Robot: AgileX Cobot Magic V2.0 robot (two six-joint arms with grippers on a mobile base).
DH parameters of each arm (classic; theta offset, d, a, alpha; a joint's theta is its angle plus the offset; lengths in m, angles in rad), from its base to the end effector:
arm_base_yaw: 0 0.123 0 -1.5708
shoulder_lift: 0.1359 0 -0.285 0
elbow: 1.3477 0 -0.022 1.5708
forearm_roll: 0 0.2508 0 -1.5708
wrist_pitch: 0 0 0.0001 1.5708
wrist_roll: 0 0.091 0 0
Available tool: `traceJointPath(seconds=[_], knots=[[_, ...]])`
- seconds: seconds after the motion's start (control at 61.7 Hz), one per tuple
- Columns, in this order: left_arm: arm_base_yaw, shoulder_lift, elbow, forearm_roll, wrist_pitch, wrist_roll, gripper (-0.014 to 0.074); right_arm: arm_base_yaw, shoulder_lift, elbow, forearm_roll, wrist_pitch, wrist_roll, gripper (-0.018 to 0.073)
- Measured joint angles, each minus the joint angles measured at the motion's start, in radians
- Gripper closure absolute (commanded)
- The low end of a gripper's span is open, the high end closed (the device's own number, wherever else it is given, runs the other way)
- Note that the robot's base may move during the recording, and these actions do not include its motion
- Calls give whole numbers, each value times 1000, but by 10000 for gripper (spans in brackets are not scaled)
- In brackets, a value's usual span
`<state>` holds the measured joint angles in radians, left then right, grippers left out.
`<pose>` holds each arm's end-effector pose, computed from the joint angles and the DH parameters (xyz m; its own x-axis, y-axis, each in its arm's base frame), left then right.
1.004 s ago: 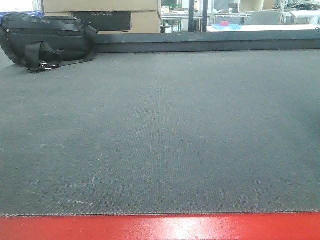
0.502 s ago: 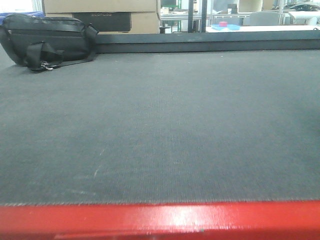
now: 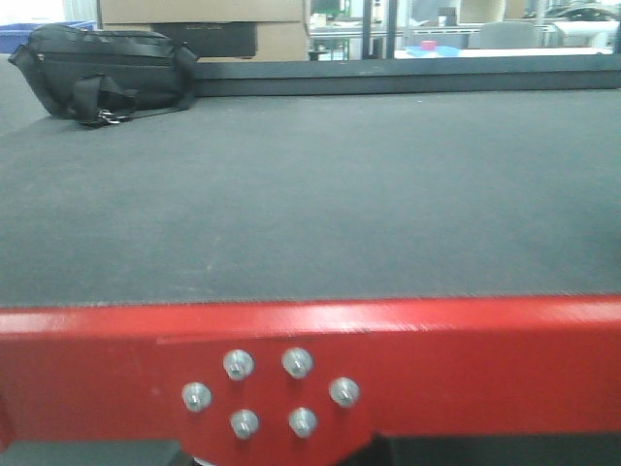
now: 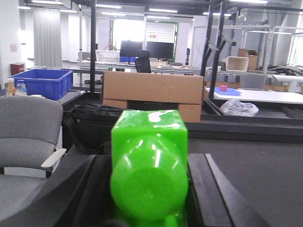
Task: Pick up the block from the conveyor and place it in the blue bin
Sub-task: 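Drive the base away from the conveyor toward the blue-bin shelves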
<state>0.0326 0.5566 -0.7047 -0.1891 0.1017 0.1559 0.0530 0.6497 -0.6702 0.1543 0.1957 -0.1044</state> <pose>0.1096 0.0018 0.3970 0.1353 -0.0278 -0.9904 -0.0093 0.9995 -0.0294 0.1358 0.0099 0.3655 -0.0893 0.0423 -0.9951 -0.0786 0.9957 0.0494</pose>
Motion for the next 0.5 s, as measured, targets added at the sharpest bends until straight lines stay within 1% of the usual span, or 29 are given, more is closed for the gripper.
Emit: traceJointPath(seconds=[0.502], knots=[[0,0,0,0,-1,0,708,0,0,0,0,0,0,721]])
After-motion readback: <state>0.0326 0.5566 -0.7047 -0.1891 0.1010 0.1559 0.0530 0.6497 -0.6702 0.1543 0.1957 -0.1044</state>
